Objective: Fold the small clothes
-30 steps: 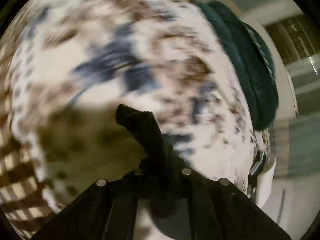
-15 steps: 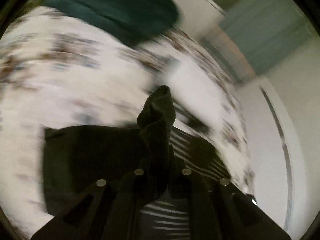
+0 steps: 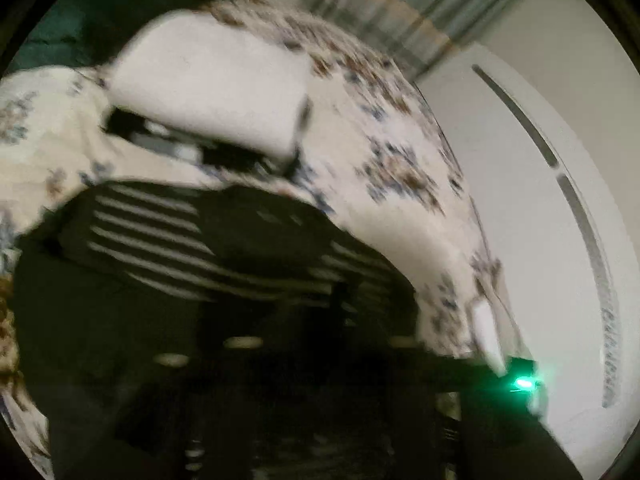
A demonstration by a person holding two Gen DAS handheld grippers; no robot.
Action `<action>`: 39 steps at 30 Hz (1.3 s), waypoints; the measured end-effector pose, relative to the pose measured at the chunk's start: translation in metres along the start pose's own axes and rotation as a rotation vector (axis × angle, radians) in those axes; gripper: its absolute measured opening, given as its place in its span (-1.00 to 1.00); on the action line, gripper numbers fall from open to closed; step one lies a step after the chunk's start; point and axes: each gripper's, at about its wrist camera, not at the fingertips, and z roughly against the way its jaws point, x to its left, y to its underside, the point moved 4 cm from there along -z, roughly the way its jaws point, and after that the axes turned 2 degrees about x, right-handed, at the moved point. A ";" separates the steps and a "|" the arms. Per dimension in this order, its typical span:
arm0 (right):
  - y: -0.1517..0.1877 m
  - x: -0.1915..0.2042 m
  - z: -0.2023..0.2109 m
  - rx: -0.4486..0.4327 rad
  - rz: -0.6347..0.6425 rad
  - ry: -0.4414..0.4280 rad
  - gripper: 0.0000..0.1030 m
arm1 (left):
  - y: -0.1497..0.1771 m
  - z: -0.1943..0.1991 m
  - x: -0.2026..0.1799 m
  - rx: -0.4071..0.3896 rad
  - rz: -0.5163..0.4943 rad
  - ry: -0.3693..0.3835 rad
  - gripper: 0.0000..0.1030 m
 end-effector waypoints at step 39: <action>-0.016 -0.041 -0.002 0.041 -0.105 0.046 -0.02 | 0.012 0.031 0.211 0.042 0.051 -0.598 1.00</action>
